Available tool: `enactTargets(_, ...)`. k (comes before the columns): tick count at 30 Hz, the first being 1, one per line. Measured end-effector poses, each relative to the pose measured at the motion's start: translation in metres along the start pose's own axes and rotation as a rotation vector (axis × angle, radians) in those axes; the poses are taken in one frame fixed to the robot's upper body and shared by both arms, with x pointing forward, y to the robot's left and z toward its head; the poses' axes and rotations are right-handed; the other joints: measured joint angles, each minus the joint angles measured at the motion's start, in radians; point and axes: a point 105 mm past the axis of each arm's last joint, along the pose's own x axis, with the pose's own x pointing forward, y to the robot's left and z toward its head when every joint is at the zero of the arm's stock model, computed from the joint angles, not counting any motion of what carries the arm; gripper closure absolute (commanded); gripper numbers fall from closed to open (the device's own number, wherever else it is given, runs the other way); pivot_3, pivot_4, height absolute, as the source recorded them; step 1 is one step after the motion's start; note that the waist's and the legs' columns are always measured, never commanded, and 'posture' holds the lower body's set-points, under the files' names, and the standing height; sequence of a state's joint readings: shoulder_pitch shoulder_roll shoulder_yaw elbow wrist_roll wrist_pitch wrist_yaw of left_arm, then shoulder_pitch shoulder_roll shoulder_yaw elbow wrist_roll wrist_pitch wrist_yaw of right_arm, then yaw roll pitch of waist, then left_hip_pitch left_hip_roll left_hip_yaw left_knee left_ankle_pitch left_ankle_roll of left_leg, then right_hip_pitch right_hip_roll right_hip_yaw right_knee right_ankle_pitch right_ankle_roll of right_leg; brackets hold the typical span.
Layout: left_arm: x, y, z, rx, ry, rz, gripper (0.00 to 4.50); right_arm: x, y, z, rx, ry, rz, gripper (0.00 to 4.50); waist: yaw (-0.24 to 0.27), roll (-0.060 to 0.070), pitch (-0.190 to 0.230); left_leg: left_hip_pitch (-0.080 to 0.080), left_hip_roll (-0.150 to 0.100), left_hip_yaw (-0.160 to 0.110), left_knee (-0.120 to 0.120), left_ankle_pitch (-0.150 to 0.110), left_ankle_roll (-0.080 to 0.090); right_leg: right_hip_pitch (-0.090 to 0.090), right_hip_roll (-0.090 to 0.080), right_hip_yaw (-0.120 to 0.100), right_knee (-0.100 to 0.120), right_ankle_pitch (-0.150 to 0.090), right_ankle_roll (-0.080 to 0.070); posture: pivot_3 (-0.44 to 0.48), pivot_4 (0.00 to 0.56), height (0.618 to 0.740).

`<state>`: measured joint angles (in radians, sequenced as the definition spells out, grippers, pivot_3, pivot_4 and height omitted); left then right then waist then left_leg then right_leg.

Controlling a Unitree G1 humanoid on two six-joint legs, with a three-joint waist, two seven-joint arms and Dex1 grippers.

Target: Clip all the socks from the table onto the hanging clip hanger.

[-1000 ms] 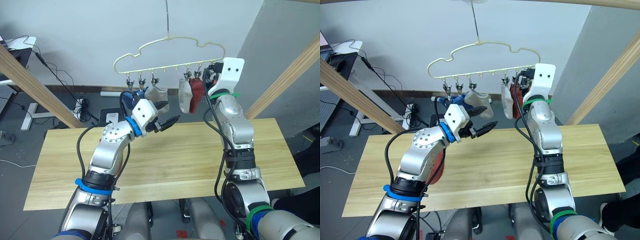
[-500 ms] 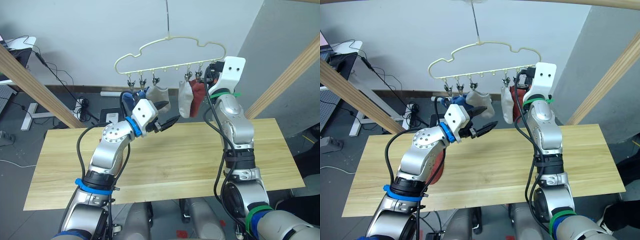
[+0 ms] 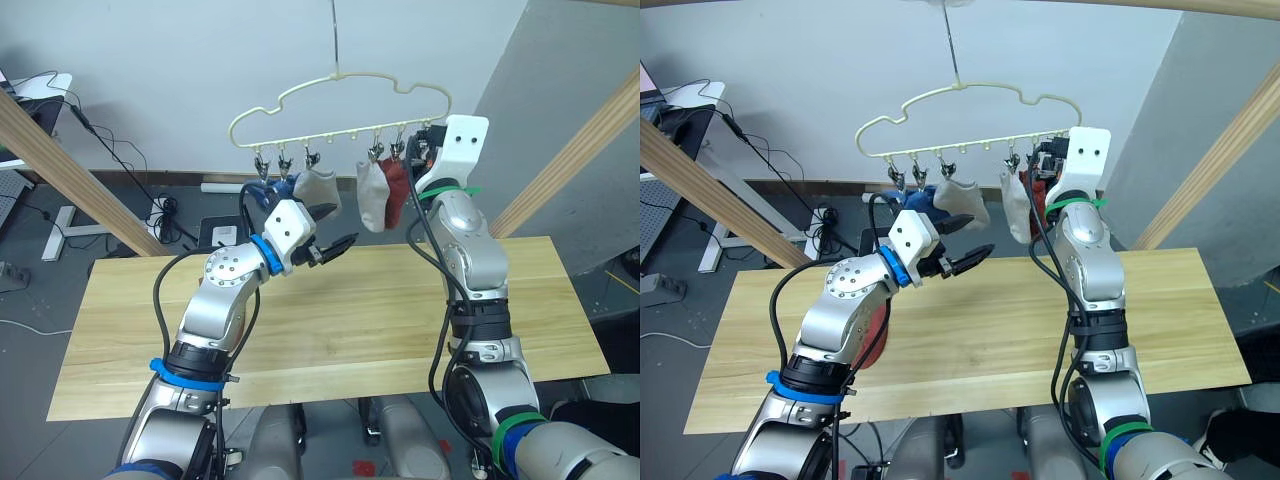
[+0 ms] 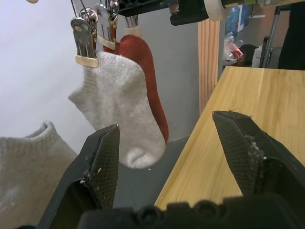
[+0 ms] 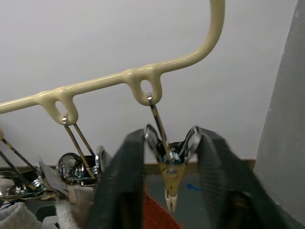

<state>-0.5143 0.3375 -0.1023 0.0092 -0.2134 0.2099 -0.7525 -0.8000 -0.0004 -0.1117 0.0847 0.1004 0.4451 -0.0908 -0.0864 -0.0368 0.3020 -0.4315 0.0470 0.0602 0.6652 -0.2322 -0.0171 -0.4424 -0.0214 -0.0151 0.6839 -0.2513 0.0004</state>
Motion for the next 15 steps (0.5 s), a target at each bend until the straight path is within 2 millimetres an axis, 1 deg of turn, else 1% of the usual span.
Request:
enactTargets(12, 0.0004, -0.0008, 0.0001, 0.003, -0.001, -0.004, 1.03, 0.0001, -0.0032, 0.0005, 0.001, -0.002, -0.026, 1.85, 0.000, 0.000, 0.000, 0.000, 0.000, 0.000, 0.000, 0.000, 0.000, 0.000, 0.000, 0.000, 0.000, 0.000, 0.000, -0.184, 0.238, 0.740)
enactTargets(15, 0.0018, -0.0021, 0.0034, -0.026, -0.031, -0.008, 1.03, 0.0003, -0.0039, 0.0016, 0.003, -0.005, -0.035, 1.85, 0.000, 0.000, 0.000, 0.000, 0.000, 0.000, 0.000, 0.000, 0.000, 0.000, 0.000, 0.000, 0.000, 0.000, 0.000, -0.184, 0.238, 0.740)
